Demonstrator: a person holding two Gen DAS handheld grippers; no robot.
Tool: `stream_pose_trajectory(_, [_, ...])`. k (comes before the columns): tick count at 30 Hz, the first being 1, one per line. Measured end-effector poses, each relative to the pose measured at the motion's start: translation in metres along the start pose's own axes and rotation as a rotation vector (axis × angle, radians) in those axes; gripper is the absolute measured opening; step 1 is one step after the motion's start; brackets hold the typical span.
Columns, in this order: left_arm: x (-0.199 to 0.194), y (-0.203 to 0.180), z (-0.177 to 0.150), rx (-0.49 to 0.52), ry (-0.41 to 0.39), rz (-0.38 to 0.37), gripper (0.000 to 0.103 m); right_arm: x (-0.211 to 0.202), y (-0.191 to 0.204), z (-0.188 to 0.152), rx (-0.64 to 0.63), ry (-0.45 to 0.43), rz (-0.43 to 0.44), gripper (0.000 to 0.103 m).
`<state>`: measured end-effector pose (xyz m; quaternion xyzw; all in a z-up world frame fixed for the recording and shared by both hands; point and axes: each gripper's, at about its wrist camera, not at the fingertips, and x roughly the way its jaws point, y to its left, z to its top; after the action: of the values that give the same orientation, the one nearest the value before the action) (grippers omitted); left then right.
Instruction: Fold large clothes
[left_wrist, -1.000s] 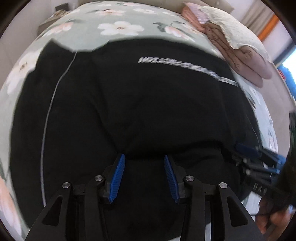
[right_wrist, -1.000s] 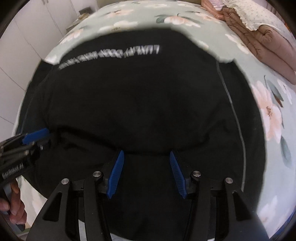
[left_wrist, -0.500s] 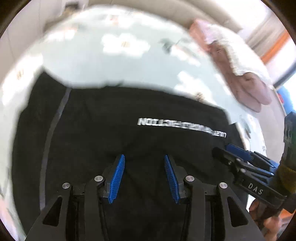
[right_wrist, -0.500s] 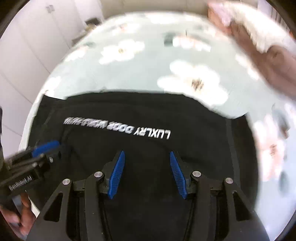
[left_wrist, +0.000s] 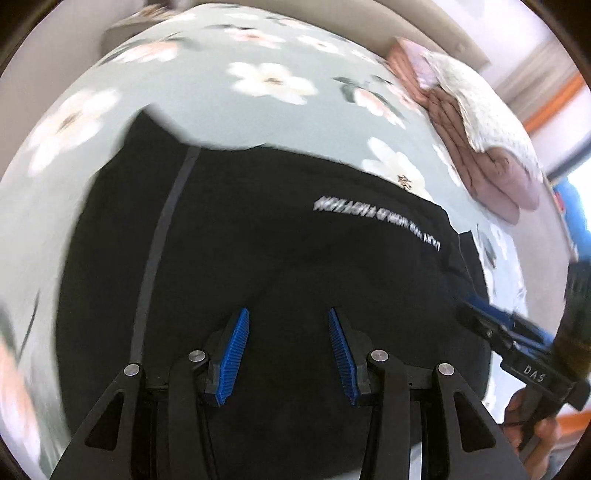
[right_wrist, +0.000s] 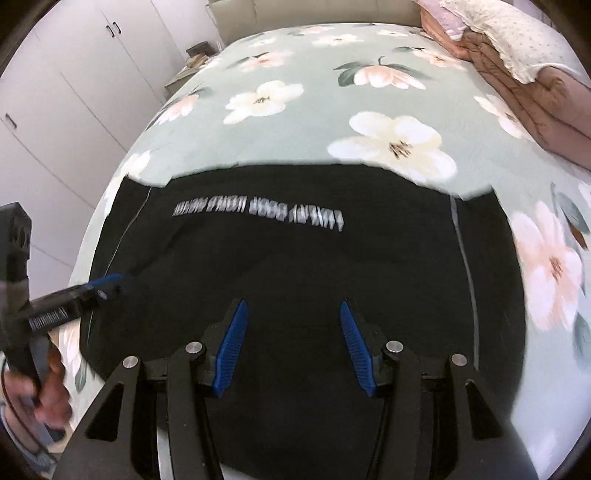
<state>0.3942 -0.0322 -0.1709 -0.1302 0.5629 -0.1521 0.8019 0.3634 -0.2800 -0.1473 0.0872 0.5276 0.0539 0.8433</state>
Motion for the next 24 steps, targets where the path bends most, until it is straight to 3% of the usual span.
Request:
stream_pose_trajectory(3, [-0.017,0.021,-0.023,-0.054,-0.005,0.035,0.046,-0.007,0.001,-0.028,-0.011,0.036,-0.035,0.061])
stream_pose_trajectory(5, [-0.005,0.032,-0.034,-0.083,0.035,0.045,0.046,0.007,0.002,-0.046,-0.043,0.087,-0.108,0.065])
stream_pose_trajectory(11, [0.023,0.072,-0.042,-0.238,0.049,-0.071,0.047,0.043,-0.001,-0.053,-0.041,0.145,-0.137,0.071])
stream_pose_trajectory(16, [0.021,0.064,-0.043,-0.149,0.047,-0.034,0.047,0.045,0.0,-0.05,-0.046,0.146,-0.153,0.074])
stream_pose_trajectory(24, [0.022,0.06,-0.04,-0.141,0.031,-0.05,0.047,0.04,-0.003,-0.053,-0.029,0.132,-0.161,0.077])
